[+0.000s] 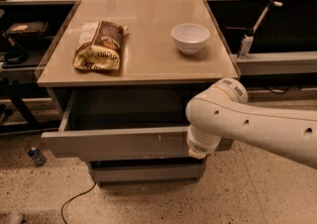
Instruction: Close top drawer
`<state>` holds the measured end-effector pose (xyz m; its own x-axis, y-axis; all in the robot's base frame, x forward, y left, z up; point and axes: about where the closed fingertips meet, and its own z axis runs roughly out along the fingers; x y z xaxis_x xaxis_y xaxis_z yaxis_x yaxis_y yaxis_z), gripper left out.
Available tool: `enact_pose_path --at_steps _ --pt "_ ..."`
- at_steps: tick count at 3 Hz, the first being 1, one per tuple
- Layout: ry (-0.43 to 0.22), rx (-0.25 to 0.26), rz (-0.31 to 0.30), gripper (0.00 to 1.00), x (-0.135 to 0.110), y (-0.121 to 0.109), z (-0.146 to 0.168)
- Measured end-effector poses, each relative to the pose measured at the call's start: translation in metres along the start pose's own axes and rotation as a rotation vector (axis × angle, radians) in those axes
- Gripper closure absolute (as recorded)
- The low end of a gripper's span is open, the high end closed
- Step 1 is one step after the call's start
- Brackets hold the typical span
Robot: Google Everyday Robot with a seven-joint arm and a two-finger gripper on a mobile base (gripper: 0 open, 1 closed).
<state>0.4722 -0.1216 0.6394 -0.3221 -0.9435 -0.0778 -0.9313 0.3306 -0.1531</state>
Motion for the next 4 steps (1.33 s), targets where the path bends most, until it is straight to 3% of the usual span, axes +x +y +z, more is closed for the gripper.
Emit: enact_pose_path --at_steps 3,4 --pt "0.000 0.000 0.000 0.11 0.0000 0.0000 0.0000" --pt "0.000 0.000 0.000 0.00 0.0000 0.0000 -0.0001"
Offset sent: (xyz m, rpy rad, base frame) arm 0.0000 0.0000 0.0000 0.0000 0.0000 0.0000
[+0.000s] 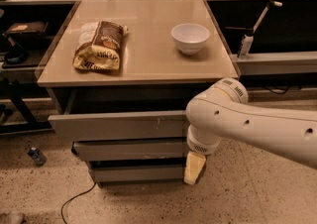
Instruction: Close top drawer
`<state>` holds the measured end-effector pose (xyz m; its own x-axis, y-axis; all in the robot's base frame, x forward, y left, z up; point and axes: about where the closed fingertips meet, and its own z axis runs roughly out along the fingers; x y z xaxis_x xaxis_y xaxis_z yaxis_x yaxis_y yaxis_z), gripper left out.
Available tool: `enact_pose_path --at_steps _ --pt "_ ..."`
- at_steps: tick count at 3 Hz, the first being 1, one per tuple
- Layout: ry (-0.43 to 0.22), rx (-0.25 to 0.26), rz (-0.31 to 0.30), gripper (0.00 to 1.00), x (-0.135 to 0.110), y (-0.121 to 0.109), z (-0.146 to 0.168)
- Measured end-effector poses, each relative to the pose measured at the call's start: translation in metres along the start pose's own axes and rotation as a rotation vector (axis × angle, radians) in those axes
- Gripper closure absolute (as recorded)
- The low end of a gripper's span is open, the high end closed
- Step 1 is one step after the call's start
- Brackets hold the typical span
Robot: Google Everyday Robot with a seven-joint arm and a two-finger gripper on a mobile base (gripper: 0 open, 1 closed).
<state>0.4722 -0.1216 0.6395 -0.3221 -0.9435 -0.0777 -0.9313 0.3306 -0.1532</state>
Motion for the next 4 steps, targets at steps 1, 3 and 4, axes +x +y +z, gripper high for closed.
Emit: enact_pose_path --at_steps 1,3,4 --pt "0.000 0.000 0.000 0.00 0.0000 0.0000 0.0000" --pt "0.000 0.000 0.000 0.42 0.0000 0.0000 0.0000" --pt "0.000 0.000 0.000 0.65 0.0000 -0.0001 0.0000"
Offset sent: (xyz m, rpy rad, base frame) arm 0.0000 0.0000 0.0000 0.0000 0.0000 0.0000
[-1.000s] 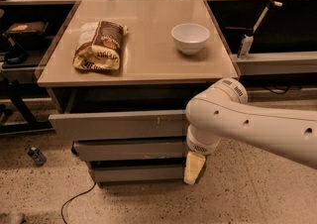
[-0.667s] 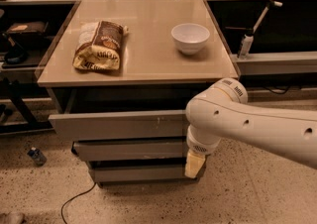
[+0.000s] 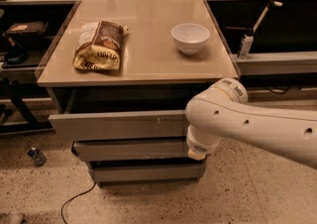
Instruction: Close top drawer
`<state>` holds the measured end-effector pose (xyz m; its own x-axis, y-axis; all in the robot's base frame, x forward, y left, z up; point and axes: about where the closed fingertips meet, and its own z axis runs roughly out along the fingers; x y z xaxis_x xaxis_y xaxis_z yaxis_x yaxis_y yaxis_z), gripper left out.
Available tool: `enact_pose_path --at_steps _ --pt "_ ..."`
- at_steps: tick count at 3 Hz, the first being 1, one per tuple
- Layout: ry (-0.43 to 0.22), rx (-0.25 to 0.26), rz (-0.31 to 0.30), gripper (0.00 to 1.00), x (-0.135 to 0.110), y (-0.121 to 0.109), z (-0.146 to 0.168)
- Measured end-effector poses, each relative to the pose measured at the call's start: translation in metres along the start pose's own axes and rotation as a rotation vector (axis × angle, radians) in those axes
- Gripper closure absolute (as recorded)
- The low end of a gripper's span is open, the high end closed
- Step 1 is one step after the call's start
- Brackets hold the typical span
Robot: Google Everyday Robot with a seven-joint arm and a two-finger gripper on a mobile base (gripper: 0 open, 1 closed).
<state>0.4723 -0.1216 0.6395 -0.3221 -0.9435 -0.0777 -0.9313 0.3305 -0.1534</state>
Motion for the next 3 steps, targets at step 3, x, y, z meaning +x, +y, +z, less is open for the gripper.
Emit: enact_pose_path --at_steps 3 --pt "-0.023 0.043 -0.008 1.00 -0.032 -0.041 0.004"
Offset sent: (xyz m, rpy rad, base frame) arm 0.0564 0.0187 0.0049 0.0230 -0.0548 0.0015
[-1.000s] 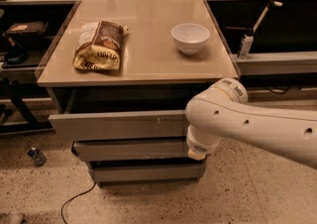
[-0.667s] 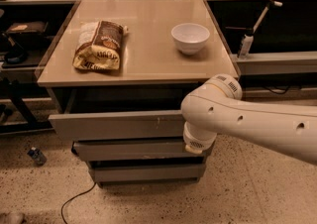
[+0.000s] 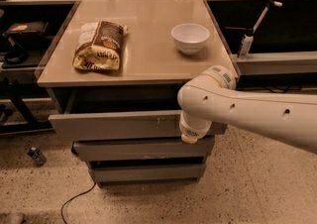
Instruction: Close top drawer
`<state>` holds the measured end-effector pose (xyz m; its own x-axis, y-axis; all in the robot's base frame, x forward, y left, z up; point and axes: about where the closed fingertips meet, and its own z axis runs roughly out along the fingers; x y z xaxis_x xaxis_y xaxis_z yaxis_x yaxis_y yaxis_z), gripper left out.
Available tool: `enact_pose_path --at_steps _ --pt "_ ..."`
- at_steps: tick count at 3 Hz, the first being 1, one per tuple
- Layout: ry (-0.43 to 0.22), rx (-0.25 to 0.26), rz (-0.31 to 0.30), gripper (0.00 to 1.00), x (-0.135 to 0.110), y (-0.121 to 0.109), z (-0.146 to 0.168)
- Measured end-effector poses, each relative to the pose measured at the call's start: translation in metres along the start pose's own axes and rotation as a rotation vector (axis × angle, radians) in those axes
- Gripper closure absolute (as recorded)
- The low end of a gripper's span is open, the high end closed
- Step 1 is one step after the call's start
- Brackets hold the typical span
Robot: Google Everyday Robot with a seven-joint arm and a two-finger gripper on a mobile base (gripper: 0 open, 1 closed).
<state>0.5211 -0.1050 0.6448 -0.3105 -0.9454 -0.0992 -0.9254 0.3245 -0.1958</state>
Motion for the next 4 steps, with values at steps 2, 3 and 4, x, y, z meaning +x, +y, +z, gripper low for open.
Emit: enact_pose_path --at_steps 2,3,4 --pt "0.017 0.030 -0.036 1.00 -0.025 -0.029 0.000" --pt "0.016 0.031 -0.037 0.81 -0.026 -0.029 -0.001" --pt "0.016 0.031 -0.037 0.58 -0.026 -0.029 -0.001"
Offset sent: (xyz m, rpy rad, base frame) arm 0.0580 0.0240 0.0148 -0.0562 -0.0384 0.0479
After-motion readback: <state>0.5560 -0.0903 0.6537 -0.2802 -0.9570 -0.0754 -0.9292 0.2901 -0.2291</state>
